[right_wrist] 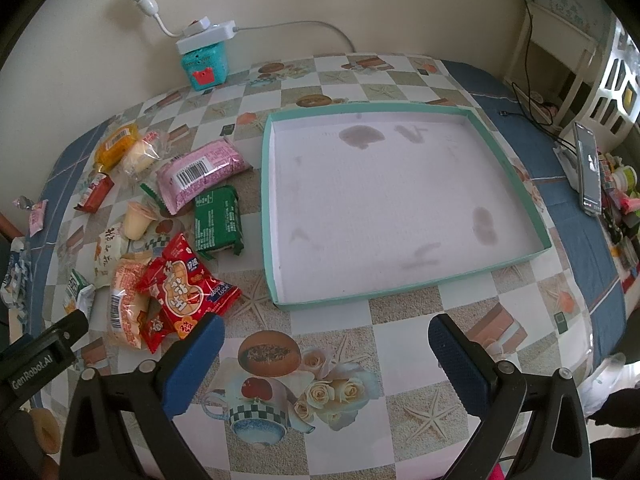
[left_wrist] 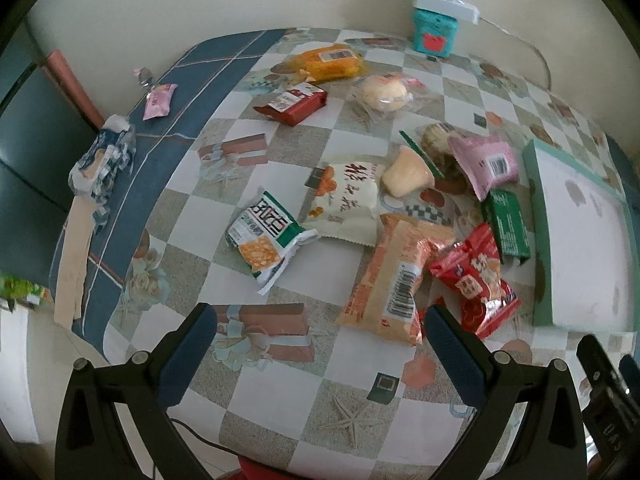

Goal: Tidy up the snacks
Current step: 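Grasp the orange-wrapped bread with the left tool while the right tool grasps the red peanut bag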

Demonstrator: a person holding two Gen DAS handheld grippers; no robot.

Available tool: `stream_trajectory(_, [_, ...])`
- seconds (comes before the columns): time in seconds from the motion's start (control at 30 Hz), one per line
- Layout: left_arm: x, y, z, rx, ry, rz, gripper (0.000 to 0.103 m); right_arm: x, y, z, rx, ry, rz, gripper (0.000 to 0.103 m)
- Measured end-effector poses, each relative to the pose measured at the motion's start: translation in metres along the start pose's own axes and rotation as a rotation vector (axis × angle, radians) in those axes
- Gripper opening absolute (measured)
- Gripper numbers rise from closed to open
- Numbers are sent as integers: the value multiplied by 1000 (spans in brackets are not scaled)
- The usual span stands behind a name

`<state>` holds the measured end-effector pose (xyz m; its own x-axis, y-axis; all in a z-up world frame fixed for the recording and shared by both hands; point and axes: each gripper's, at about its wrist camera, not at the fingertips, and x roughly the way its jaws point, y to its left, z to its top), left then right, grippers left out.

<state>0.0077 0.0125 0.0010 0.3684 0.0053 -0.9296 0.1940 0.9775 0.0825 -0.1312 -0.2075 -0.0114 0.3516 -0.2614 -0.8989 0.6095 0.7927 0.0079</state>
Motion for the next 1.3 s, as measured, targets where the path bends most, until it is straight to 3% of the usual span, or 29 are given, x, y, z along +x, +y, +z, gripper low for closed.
stream_trajectory(0.17, [10,30,5,-160,34,-12,103,5,15,9,-34,6,41,103])
stream_trajectory(0.43, [37,40,12,-263,134,-86,103,28,69,17,-174,46,76,103])
stream_trajectory(0.6, [59,30,19,-264,207,-73,103,50,93,15,-266,97,74,103])
stream_trajectory(0.97, [57,10,33,-203,161,-85,103,67,106,16,-308,126,129,100])
stream_trajectory(1.3, [55,-22,29,-137,174,-123,103,77,108,14,-315,167,188,79])
